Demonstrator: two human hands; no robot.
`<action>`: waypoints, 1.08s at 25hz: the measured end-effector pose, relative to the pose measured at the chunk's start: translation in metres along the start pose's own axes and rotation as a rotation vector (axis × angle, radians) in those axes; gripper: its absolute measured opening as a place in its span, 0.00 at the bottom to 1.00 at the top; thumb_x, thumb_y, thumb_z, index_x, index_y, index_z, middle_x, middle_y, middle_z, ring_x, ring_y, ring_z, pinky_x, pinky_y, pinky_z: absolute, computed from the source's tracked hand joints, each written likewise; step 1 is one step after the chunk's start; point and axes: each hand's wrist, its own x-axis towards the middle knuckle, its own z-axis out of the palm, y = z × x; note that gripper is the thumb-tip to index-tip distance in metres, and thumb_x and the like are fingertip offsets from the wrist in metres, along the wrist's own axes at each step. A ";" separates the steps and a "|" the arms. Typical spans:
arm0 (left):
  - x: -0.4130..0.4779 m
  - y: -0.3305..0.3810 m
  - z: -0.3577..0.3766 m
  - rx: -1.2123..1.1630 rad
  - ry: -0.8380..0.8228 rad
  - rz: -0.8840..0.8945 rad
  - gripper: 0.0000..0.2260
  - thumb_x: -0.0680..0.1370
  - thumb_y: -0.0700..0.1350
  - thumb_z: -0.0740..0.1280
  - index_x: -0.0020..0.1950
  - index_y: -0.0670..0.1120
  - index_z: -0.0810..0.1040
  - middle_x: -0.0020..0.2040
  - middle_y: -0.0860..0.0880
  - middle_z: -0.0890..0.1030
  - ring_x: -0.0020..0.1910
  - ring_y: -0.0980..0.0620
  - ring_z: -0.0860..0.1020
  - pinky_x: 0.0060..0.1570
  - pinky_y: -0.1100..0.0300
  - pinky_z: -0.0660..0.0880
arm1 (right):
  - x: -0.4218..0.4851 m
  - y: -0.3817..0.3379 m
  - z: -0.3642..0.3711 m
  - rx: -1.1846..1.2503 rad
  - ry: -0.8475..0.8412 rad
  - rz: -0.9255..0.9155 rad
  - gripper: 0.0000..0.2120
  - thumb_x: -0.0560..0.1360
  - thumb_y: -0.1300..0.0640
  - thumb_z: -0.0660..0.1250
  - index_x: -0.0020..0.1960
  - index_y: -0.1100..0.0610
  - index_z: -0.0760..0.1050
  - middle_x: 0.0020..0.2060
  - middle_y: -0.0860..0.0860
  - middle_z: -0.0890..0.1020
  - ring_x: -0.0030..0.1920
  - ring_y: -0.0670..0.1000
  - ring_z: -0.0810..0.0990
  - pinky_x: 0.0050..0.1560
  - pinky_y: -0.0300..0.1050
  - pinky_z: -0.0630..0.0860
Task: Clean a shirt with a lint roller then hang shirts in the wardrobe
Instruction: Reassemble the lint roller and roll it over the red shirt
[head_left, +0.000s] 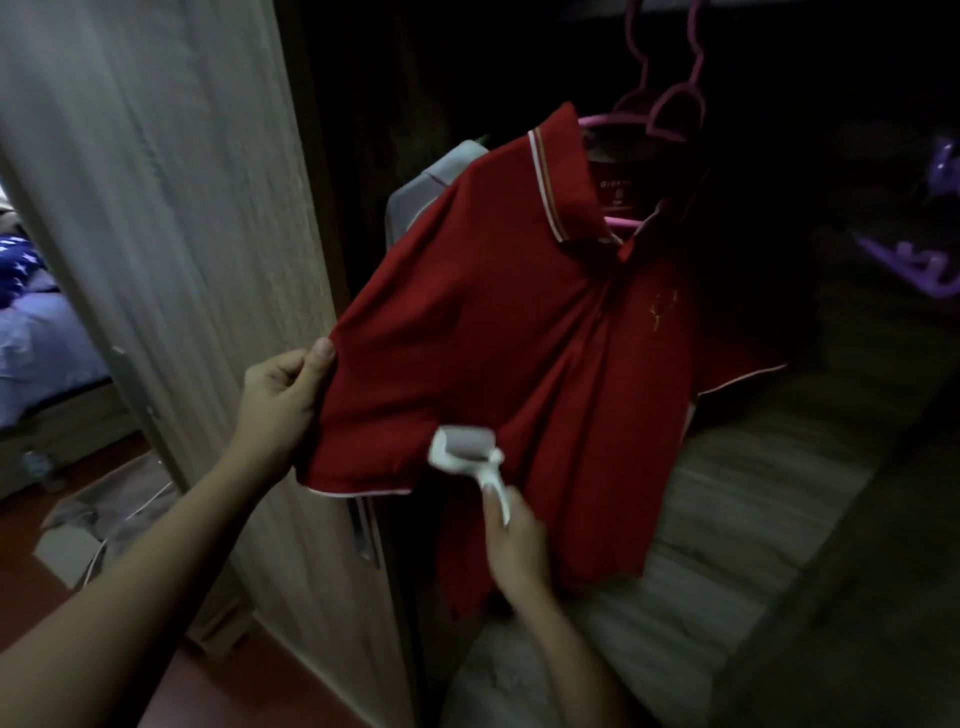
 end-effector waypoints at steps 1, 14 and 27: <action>0.000 0.000 -0.001 0.000 -0.003 0.010 0.25 0.78 0.53 0.62 0.37 0.30 0.74 0.32 0.44 0.73 0.29 0.54 0.68 0.27 0.64 0.65 | 0.015 -0.019 -0.010 0.038 0.090 -0.051 0.12 0.79 0.50 0.57 0.47 0.56 0.75 0.33 0.46 0.77 0.32 0.47 0.73 0.36 0.40 0.64; 0.000 0.002 -0.002 -0.023 -0.032 0.014 0.26 0.78 0.51 0.61 0.36 0.26 0.70 0.31 0.41 0.70 0.28 0.50 0.64 0.25 0.62 0.61 | -0.052 -0.035 0.024 0.149 -0.022 -0.101 0.25 0.71 0.33 0.49 0.41 0.53 0.71 0.25 0.44 0.75 0.26 0.42 0.72 0.30 0.43 0.65; 0.001 0.002 -0.001 -0.016 -0.008 -0.001 0.24 0.79 0.50 0.62 0.37 0.28 0.74 0.28 0.48 0.71 0.26 0.61 0.67 0.25 0.66 0.65 | 0.050 -0.032 -0.038 -0.012 0.451 -0.372 0.21 0.77 0.43 0.53 0.48 0.61 0.74 0.33 0.61 0.81 0.34 0.62 0.80 0.31 0.44 0.60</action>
